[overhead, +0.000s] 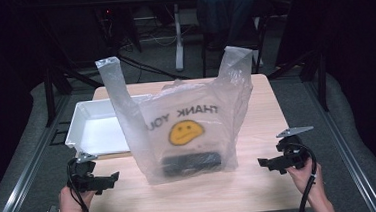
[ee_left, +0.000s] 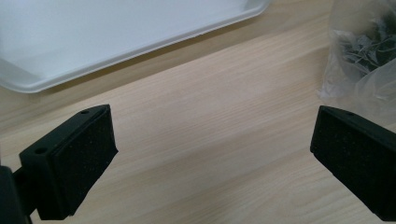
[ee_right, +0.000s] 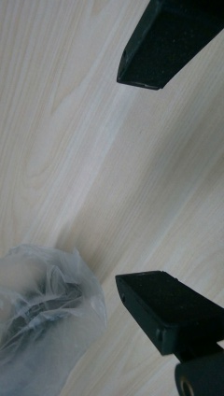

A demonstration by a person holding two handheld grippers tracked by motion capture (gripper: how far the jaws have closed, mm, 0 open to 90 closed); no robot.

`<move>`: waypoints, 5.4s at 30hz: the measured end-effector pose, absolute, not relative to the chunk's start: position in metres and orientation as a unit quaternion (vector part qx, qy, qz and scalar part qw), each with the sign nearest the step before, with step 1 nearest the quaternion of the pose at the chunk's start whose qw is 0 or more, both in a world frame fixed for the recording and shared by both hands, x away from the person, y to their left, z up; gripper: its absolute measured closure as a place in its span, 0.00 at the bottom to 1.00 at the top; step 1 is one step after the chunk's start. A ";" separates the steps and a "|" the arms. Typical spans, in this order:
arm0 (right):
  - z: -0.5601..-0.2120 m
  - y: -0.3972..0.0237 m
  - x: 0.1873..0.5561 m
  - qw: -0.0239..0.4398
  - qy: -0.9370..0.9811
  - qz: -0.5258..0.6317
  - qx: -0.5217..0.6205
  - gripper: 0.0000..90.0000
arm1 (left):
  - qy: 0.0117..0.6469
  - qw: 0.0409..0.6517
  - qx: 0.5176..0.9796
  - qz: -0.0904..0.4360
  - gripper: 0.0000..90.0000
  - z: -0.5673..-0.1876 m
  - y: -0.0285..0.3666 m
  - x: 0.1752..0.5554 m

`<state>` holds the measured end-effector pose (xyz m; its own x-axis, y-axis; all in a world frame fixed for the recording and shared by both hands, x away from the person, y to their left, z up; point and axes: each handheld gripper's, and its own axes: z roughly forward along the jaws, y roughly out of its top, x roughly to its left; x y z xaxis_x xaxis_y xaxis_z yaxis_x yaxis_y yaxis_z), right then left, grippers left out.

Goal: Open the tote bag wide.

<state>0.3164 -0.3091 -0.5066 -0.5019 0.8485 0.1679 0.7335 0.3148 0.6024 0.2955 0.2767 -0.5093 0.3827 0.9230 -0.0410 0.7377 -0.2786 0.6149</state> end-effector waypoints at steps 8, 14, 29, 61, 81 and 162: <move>-0.503 -0.299 0.315 0.088 0.812 0.318 0.482 0.10 | 0.521 0.296 0.784 0.159 0.00 -0.504 0.274 0.294; -0.497 -0.287 0.311 0.086 0.818 0.327 0.465 0.12 | 0.500 0.311 0.794 0.149 0.00 -0.498 0.261 0.289; -0.477 -0.255 0.299 0.085 0.828 0.367 0.416 0.18 | 0.456 0.341 0.811 0.137 0.00 -0.485 0.233 0.276; -0.458 -0.213 0.319 0.098 0.832 0.387 0.385 1.00 | 0.402 0.413 0.804 0.146 0.94 -0.477 0.194 0.302; -0.475 -0.217 0.319 0.082 0.833 0.372 0.401 1.00 | 0.398 0.386 0.824 0.120 0.99 -0.496 0.189 0.302; -0.448 -0.228 0.314 0.113 0.794 0.428 0.417 1.00 | 0.397 0.404 0.816 0.118 0.98 -0.485 0.192 0.307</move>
